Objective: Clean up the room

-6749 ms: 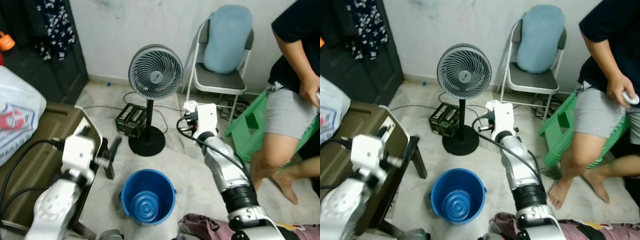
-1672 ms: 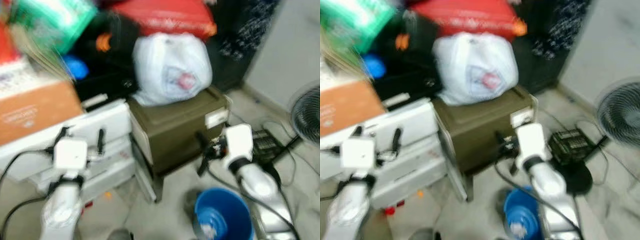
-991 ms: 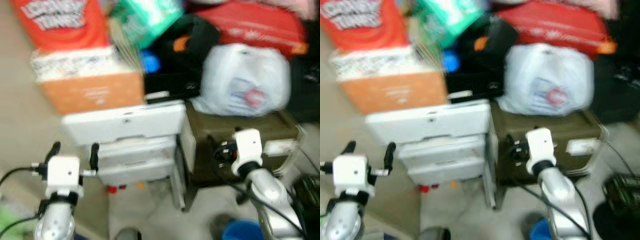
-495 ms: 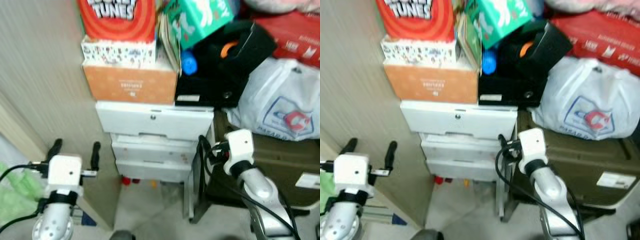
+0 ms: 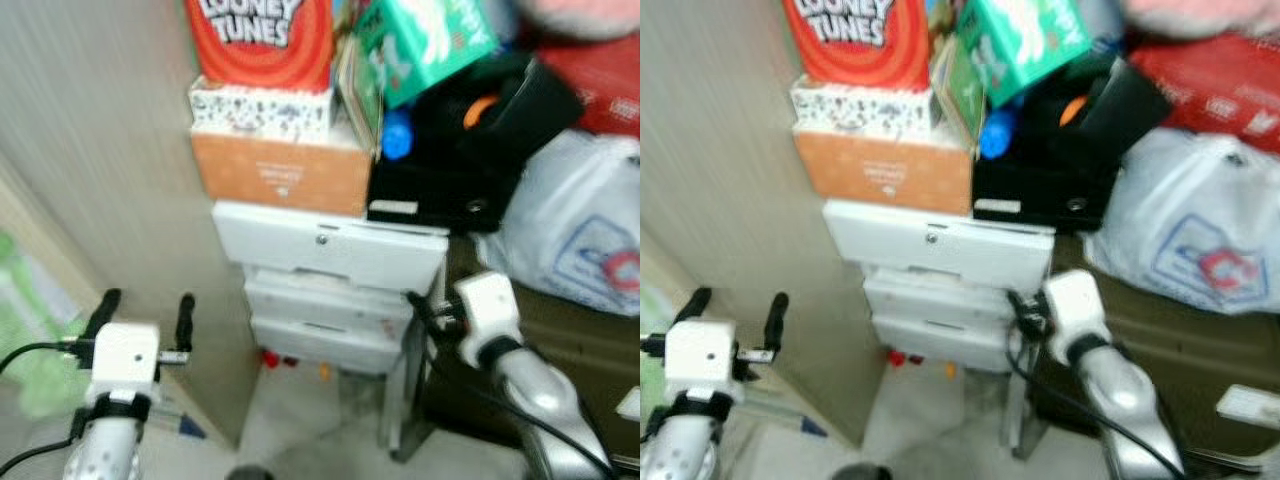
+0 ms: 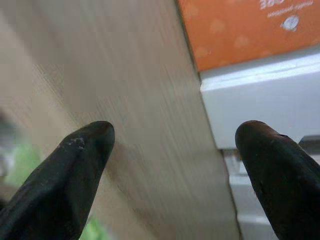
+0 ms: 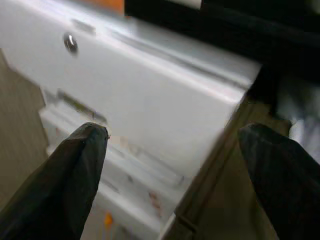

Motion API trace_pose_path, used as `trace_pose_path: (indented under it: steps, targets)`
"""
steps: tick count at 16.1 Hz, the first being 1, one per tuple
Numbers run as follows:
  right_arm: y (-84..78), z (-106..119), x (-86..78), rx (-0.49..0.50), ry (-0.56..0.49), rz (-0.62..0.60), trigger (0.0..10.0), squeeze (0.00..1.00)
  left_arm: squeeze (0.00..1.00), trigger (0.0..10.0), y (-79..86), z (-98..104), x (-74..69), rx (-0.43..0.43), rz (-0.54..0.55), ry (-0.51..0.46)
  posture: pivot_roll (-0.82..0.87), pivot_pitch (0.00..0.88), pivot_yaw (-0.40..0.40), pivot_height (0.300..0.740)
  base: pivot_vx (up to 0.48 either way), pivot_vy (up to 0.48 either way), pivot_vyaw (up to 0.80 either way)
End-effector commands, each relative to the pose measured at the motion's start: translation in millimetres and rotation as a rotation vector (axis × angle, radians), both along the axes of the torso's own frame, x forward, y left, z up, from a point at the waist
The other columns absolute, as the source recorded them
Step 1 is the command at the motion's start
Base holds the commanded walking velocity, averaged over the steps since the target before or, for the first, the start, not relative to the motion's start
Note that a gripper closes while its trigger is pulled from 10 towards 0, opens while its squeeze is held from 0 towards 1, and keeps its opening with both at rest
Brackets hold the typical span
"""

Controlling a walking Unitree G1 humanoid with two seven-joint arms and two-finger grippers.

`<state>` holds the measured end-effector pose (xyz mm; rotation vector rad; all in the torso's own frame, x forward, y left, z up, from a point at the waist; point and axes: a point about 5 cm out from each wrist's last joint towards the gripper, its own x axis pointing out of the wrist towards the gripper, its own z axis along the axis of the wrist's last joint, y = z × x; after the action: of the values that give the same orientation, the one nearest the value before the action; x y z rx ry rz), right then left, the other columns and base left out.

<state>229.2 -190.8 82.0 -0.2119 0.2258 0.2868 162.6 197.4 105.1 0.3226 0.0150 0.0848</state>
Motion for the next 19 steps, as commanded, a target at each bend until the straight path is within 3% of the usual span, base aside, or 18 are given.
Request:
trace_pose_path:
  steps: [1, 3, 6, 10, 14, 15, 19]
  targets:
    - [7.8, 6, 4.2, 0.019, -0.028, 0.032, 10.0, 0.00, 0.00, 10.0, 18.8, -6, -5.6, 0.037, 0.109, 0.035, -0.03, 0.000, -0.038, 0.740, 0.000, 0.000, 0.80]
    - [5.0, 4, 3.6, 0.015, -0.015, 0.045, 10.0, 0.00, 0.00, 10.0, 22.3, -7, -8.2, 0.056, 0.143, 0.029, -0.03, 0.000, -0.040, 0.740, 0.000, 0.000, 0.80]
    - [0.8, 2, 3.5, 0.016, 0.006, 0.057, 10.0, 0.00, 0.00, 10.0, 16.0, -8, -12.8, 0.022, 0.078, 0.050, -0.02, 0.000, -0.043, 0.740, 0.000, 0.000, 0.80]
    - [0.7, 5, 1.0, 0.030, -0.002, 0.073, 10.0, 0.00, 0.00, 10.0, 13.0, -7, -27.4, 0.100, 0.059, 0.048, -0.01, 0.000, -0.045, 0.740, 0.000, 0.000, 0.76]
    - [4.3, 6, 4.5, 0.024, -0.013, 0.107, 10.0, 0.00, 0.00, 10.0, 24.1, -8, -32.1, 0.104, 0.184, 0.049, 0.00, 0.000, -0.054, 0.740, 0.000, 0.000, 0.20]
    - [5.4, 6, 6.6, 0.022, -0.013, 0.119, 10.0, 0.00, 0.00, 10.0, 38.2, -17, -37.4, 0.074, 0.288, 0.100, 0.00, 0.000, -0.055, 0.740, 0.000, 0.000, 0.80]
    - [9.8, 2, 14.5, 0.032, 0.025, 0.167, 10.0, 0.00, 0.00, 10.0, 70.2, -48, -47.8, -0.012, 0.474, 0.228, -0.01, 0.000, -0.050, 0.740, 0.000, 0.000, 0.80]
